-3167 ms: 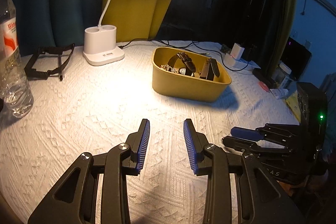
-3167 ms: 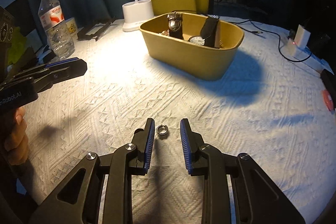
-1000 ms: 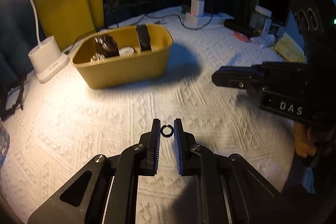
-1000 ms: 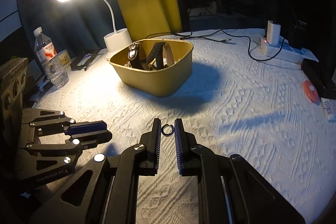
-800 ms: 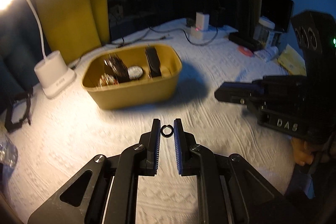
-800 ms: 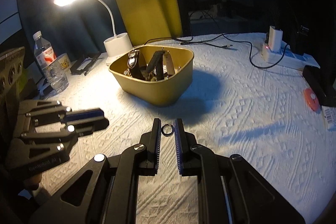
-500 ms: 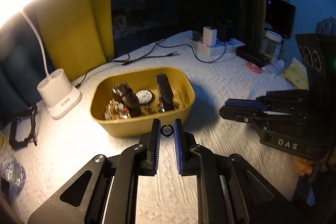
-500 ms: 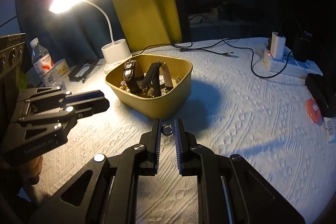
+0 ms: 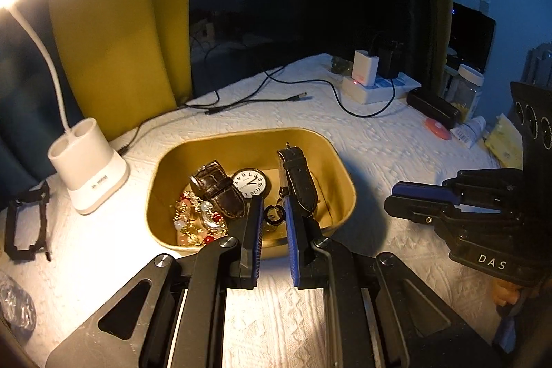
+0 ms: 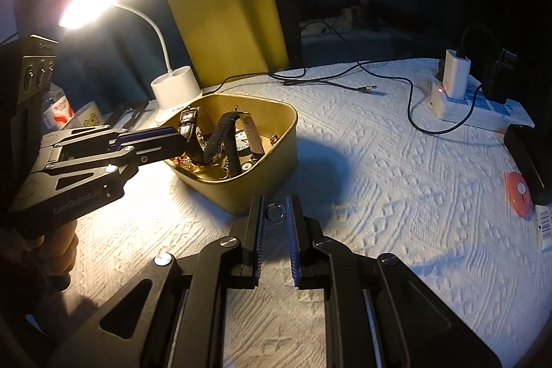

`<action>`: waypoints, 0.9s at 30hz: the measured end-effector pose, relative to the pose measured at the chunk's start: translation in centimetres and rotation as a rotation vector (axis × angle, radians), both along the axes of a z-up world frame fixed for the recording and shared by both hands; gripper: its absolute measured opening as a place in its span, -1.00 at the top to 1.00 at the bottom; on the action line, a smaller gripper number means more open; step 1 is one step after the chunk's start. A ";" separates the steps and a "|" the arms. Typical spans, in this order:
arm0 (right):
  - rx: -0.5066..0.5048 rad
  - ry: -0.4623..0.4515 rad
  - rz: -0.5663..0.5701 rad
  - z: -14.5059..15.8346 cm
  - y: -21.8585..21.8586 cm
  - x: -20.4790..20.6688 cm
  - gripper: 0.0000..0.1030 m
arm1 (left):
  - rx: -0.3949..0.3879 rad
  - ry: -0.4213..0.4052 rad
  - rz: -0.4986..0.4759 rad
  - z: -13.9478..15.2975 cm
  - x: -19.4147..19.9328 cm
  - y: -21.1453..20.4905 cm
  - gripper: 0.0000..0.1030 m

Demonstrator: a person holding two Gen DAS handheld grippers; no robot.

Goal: Organize jewelry
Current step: 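Carry both rings over the yellow tray and open the left gripper, then lower the silver ring into the tray and open the right gripper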

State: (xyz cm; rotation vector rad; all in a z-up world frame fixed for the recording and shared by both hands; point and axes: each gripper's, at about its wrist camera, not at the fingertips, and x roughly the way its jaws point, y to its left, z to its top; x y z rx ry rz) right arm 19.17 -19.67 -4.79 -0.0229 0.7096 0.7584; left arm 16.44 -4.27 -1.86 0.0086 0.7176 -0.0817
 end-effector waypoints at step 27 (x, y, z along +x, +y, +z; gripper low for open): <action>-0.035 -0.056 0.118 1.9 6.2 -0.4 0.75 | -0.111 -0.007 0.108 -0.4 -2.4 5.9 0.53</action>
